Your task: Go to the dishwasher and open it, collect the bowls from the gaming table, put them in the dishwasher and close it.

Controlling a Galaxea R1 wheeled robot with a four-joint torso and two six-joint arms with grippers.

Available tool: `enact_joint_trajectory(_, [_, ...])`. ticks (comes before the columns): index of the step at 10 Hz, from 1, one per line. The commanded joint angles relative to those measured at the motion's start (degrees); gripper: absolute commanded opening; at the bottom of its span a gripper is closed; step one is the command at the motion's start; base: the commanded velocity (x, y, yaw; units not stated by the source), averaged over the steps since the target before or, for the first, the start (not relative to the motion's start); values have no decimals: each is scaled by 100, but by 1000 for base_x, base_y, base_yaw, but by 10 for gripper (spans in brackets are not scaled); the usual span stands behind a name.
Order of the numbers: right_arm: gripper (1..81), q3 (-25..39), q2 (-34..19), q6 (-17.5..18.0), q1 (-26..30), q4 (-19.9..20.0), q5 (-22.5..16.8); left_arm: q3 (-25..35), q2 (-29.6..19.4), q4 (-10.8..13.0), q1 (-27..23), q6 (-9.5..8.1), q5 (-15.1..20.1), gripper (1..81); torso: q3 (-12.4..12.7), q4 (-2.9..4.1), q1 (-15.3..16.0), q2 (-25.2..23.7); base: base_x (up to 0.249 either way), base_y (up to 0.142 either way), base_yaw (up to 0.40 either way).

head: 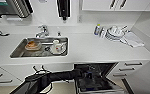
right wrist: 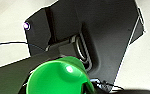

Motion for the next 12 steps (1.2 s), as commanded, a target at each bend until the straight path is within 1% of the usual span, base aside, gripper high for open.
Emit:
enact_joint_trajectory(1, [10, 94, -199, 15, 62, -3, -272, 843, -261, 40, -699, 84, 105, 811, 0, 0, 0, 0, 0, 0, 0])
enact_joint_trajectory(2, [10, 251, -356, 15, 88, -3, -194, 1448, -708, 31, -602, 224, 114, 811, 0, 0, 0, 0, 0, 0, 0])
enact_joint_trajectory(3, [10, 533, -595, 24, 132, 6, -105, 2068, -1256, 31, -383, 410, 123, 811, 0, 0, 0, 2, 0, 0, 0])
enact_joint_trajectory(4, [10, 885, -894, 138, 202, 6, -35, 2569, -1793, 31, -58, 638, 194, 811, 0, 0, 0, 0, 0, 0, 0])
enact_joint_trajectory(5, [10, 1241, -1207, 234, 290, 6, 26, 2977, -2288, 57, 294, 907, 351, 811, 0, 0, 0, 0, 0, 0, 0])
enact_joint_trajectory(6, [10, 1549, -1488, 313, 387, 6, 96, 3243, -2754, 75, 793, 1110, 352, 811, 0, 0, 0, 0, 0, 0, 0])
enact_joint_trajectory(7, [10, 1790, -1711, 385, 501, 6, 150, 3334, -3093, 75, 1234, 1315, 325, 811, 0, 0, 0, 0, 0, 0, 0])
enact_joint_trajectory(8, [10, 2036, -1949, 481, 658, 6, 168, 3325, -3383, 102, 1795, 1570, 282, 811, 0, 0, 0, 2, 0, 0, 0])
enact_joint_trajectory(9, [10, 2280, -2141, 559, 790, 6, 176, 3273, -3524, 423, 2331, 1631, 152, 811, 0, 0, 0, 0, 0, 0, 0])
enact_joint_trajectory(10, [10, 2423, -2256, 639, 905, -3, 176, 3131, -3507, 770, 2833, 1631, -44, 811, 0, 0, 0, 0, 0, 0, 0])
enact_joint_trajectory(11, [10, 2651, -2432, 719, 1081, -12, 185, 2711, -3402, 1252, 3317, 1623, -280, 811, 0, 0, 0, 2, 0, 0, 0])
enact_joint_trajectory(12, [10, 2801, -2529, 745, 1299, 6, 185, 2367, -3340, 1411, 3720, 1623, -536, 811, 0, 0, 0, 0, 0, 0, 0])
